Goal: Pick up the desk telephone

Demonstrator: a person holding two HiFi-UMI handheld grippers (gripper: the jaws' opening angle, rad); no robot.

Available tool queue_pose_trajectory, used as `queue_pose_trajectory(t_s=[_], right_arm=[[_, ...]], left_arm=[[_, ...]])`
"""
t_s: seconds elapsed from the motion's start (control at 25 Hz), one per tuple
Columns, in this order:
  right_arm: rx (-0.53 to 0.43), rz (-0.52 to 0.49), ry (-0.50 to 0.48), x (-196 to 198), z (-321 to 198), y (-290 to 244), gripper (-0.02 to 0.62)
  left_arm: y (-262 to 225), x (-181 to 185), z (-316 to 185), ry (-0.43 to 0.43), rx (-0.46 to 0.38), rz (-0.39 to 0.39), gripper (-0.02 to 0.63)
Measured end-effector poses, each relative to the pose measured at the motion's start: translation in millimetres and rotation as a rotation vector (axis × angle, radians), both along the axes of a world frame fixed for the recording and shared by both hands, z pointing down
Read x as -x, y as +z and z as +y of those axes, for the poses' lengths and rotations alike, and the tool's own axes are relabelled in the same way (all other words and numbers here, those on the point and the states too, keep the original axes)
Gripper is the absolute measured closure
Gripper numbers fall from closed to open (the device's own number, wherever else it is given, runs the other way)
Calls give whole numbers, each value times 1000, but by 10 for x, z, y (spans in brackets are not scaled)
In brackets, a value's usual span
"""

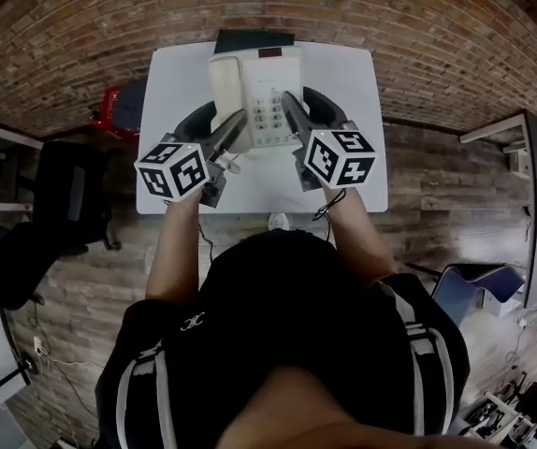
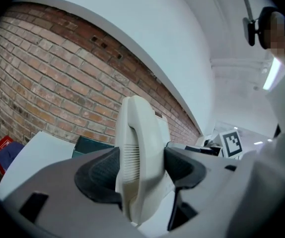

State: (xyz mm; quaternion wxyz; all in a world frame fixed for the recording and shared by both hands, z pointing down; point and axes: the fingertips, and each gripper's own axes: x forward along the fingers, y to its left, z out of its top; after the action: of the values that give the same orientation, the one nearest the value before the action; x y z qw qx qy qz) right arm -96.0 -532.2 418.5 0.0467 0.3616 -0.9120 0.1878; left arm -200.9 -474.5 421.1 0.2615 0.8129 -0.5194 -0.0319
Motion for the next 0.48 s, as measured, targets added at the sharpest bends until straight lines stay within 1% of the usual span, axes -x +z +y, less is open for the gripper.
queue_pose_trajectory(t_s=[0.2,0.32,0.48], right_arm=[[-120,-32,22,-176,208,-393,463],[-162,-49,33,-254,325,-534,463],[-171,-68,45,-332,403,-580,463]], left_arm=[[-377,-156,170,27,-123,-53,325],[-512,-228,273,37,-153,-78,325],[-580,-296,344,43,-173,-100,325]])
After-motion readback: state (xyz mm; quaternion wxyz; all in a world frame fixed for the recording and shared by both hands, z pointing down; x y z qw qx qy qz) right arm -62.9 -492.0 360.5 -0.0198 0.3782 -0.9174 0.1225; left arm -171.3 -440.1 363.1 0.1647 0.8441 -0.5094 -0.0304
